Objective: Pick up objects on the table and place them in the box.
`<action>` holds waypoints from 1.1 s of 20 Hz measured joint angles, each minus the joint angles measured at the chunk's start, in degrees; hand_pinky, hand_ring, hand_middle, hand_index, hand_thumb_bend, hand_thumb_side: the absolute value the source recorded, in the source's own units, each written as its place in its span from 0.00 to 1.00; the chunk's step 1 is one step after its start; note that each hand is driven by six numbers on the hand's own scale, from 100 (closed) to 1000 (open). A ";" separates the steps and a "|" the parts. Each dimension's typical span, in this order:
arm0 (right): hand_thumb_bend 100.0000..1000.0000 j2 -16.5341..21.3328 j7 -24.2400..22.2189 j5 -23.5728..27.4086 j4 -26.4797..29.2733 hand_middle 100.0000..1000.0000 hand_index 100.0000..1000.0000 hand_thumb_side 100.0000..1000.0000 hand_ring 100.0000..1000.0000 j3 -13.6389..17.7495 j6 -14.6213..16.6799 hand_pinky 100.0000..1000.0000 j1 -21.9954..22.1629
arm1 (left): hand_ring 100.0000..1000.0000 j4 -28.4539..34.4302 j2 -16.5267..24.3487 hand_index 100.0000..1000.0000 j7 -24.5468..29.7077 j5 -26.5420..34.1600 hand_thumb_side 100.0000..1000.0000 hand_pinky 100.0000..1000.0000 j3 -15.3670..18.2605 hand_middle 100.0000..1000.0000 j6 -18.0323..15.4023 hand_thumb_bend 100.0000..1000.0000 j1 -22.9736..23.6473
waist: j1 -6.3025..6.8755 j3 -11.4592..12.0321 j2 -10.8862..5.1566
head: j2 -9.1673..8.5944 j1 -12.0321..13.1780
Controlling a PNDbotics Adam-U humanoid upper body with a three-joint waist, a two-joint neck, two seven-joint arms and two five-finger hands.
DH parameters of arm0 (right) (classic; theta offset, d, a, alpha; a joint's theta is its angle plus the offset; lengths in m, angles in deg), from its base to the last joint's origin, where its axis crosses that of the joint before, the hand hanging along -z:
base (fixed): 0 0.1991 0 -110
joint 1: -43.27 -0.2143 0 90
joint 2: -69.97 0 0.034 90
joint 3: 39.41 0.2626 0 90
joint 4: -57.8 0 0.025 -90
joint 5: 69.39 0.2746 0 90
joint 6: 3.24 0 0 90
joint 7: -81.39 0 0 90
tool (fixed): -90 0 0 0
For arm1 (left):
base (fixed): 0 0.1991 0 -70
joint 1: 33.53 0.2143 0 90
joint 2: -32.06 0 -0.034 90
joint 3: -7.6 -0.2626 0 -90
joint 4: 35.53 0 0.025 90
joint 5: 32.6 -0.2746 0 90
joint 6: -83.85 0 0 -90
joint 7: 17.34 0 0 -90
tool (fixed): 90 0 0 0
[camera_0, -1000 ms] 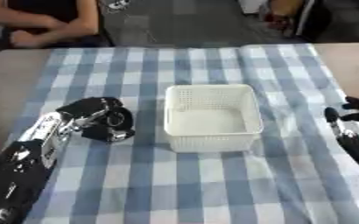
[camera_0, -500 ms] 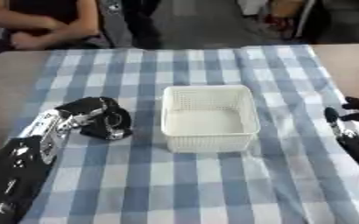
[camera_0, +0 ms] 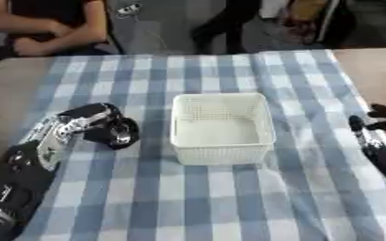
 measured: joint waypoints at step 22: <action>0.54 0.00 -0.01 0.00 -0.29 0.65 0.82 0.77 0.57 0.01 0.01 0.75 0.00 | 0.21 2.86 0.39 0.43 -0.74 -10.41 0.55 0.13 -1.41 0.38 -0.63 0.03 0.12 | 0.01 -0.04 0.00 | 0.01 0.00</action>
